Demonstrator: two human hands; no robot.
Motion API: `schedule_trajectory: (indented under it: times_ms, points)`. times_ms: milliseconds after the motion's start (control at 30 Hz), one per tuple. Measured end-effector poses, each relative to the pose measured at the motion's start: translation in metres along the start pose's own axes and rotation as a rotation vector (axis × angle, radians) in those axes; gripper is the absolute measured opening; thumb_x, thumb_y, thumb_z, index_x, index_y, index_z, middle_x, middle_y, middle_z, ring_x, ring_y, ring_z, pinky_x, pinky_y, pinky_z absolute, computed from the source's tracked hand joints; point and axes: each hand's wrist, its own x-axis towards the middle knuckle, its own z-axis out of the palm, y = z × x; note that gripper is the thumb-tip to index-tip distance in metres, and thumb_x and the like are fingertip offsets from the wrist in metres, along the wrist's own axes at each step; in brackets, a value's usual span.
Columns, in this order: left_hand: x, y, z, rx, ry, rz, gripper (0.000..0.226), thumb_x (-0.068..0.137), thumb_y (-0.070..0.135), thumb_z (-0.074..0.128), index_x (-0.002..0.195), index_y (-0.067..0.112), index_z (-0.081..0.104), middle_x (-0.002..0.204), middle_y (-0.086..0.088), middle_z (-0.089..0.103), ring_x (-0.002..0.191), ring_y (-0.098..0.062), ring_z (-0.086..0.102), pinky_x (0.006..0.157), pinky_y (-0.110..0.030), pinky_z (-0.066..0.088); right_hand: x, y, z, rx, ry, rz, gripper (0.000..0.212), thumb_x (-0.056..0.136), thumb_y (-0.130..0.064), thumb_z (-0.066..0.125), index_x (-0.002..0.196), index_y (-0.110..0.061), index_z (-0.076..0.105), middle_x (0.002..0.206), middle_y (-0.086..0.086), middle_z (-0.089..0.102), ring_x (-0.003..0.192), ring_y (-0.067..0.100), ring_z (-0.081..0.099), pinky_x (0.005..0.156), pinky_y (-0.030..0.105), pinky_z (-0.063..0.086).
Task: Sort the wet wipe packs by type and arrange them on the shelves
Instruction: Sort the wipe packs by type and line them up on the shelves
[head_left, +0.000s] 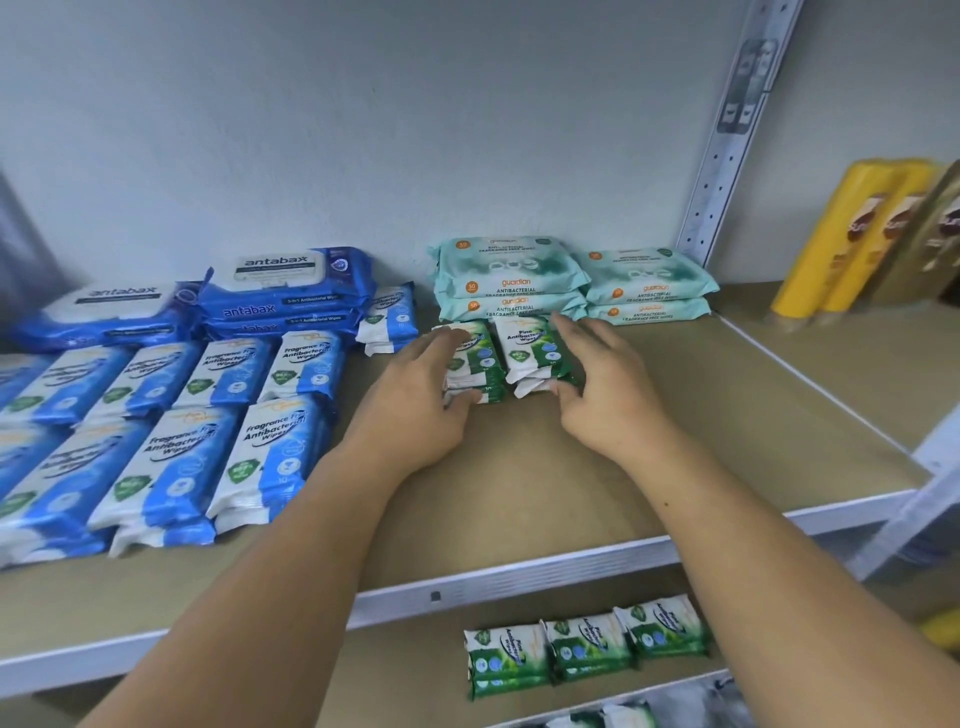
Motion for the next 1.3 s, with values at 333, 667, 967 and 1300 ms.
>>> schedule_trajectory:
  times_ms: [333,667,967,1300]
  points:
    - [-0.076,0.065,-0.031,0.074,0.025,0.263,0.045,0.084,0.019,0.057,0.129,0.009,0.059,0.129,-0.01,0.058,0.123,-0.031,0.052,0.108,-0.043,0.042,-0.096,-0.037,-0.061,-0.112,0.131,-0.109,0.052,0.082,-0.015,0.055,0.133,-0.014,0.062,0.126,0.007,0.055,0.112,0.033,0.055,0.091,0.044,0.053]
    - [-0.201,0.135,-0.001,0.014,-0.239,0.395,0.037,0.082,0.015,0.049,0.114,0.02,0.065,0.111,0.002,0.065,0.099,-0.024,0.062,0.083,-0.034,0.053,-0.254,-0.021,-0.101,-0.151,0.043,0.101,0.046,0.086,-0.012,0.057,0.132,-0.013,0.061,0.117,0.006,0.058,0.105,0.029,0.055,0.09,0.044,0.051]
    - [-0.325,0.112,0.115,-0.358,-0.654,-0.334,0.035,0.092,0.012,0.054,0.121,0.028,0.064,0.096,0.007,0.07,0.067,-0.007,0.061,0.062,-0.009,0.041,-0.402,0.041,-0.054,-0.016,-0.493,0.625,0.06,0.088,-0.022,0.062,0.146,-0.028,0.05,0.132,0.006,0.061,0.113,0.024,0.062,0.094,0.034,0.052]
    - [-0.4,0.065,0.249,-0.459,-0.796,-0.92,0.038,0.096,0.031,0.06,0.133,0.029,0.059,0.123,-0.008,0.069,0.108,-0.036,0.067,0.089,-0.042,0.056,-0.467,0.13,0.049,0.159,-0.75,0.916,0.058,0.085,-0.045,0.062,0.14,-0.051,0.045,0.127,0.0,0.061,0.106,0.015,0.064,0.093,0.035,0.054]
